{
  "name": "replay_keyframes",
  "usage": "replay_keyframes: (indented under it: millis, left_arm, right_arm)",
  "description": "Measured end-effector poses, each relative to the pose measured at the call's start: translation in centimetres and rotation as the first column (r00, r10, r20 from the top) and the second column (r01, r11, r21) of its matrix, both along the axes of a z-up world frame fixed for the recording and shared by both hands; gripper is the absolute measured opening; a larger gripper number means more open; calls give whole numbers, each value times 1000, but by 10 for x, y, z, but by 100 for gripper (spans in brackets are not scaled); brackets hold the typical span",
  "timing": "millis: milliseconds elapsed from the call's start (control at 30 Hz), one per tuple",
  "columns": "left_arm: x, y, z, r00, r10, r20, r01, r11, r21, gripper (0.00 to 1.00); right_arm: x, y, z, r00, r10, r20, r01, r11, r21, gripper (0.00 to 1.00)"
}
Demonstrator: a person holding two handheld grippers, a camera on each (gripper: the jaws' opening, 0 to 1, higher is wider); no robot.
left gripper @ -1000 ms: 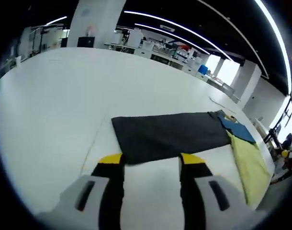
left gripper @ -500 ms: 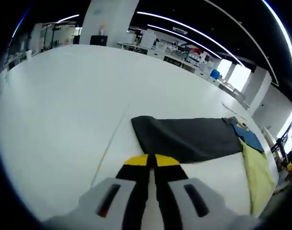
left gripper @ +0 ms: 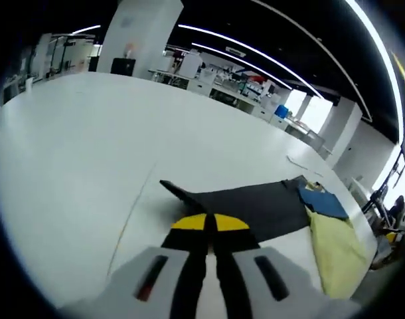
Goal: Fold the garment on the visible template until the final outline fits inside the template.
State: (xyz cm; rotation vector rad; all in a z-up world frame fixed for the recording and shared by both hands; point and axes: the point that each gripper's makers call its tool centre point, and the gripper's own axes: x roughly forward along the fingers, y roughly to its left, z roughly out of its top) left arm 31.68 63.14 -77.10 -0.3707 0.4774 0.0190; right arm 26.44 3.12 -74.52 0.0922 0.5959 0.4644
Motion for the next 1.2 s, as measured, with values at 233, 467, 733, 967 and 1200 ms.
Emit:
replay_keyframes:
  millis: [233, 467, 733, 967, 1200]
  left_arm:
    - [26, -48, 46, 995, -76, 60, 77, 997, -5, 0]
    - [60, -92, 69, 986, -140, 93, 141, 990, 1, 0]
    - [84, -145, 74, 975, -201, 99, 202, 979, 2, 0]
    - [109, -211, 70, 962, -251, 110, 254, 967, -21, 0]
    - [136, -249, 63, 951, -280, 130, 288, 956, -51, 0]
  right_arm:
    - [2, -12, 3, 1000, 17, 6, -17, 999, 33, 99]
    - [1, -17, 9, 999, 33, 27, -35, 997, 72, 99]
    - [11, -22, 2, 997, 73, 34, -76, 995, 71, 99]
    - [19, -26, -2, 995, 93, 40, -97, 987, 124, 99]
    - [35, -47, -14, 996, 81, 32, -85, 983, 162, 99]
